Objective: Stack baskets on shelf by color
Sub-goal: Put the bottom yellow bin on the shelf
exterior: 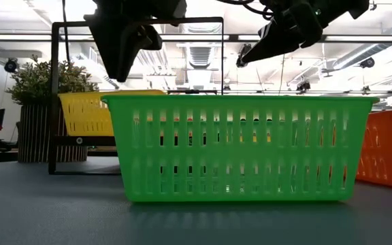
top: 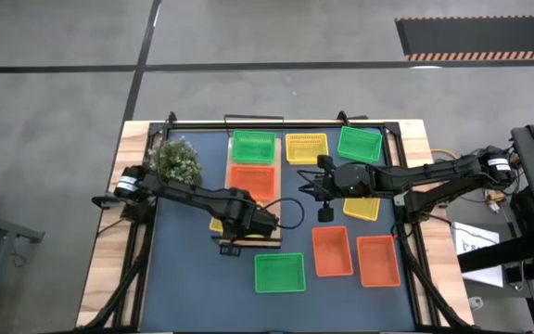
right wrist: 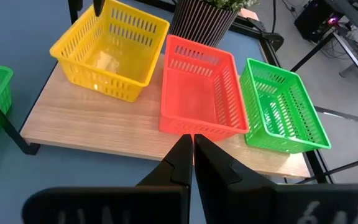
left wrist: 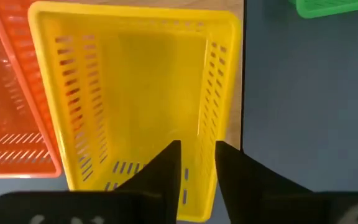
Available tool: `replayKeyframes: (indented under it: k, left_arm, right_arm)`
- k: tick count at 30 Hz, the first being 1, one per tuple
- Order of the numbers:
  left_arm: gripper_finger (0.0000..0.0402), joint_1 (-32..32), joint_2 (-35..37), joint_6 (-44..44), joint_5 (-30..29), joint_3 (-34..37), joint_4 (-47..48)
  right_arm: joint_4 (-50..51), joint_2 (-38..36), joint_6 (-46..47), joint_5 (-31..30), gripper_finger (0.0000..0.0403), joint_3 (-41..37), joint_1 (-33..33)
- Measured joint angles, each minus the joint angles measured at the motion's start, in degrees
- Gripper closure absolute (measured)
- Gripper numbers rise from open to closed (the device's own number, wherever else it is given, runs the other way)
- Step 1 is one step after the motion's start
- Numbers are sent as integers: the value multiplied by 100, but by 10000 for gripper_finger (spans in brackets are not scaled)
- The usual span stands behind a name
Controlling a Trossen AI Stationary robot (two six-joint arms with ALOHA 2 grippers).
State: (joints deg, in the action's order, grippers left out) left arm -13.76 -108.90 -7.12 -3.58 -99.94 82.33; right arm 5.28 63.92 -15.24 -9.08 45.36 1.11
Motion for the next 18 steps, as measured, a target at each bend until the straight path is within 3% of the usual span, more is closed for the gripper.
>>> replayKeyframes:
  k: [6, 12, 18]
  left_arm:
    - [309, -73, 502, -494, 114, -295, 716]
    - [327, -172, 1537, -842, -18, 459, 732]
    - [391, -162, 2536, -1526, -110, 1874, 245]
  right_arm:
    - [12, 0, 59, 0, 394, 0, 1]
    - [13, 0, 35, 0, 394, -2, 0]
    - [6, 0, 45, 0, 394, -2, 1]
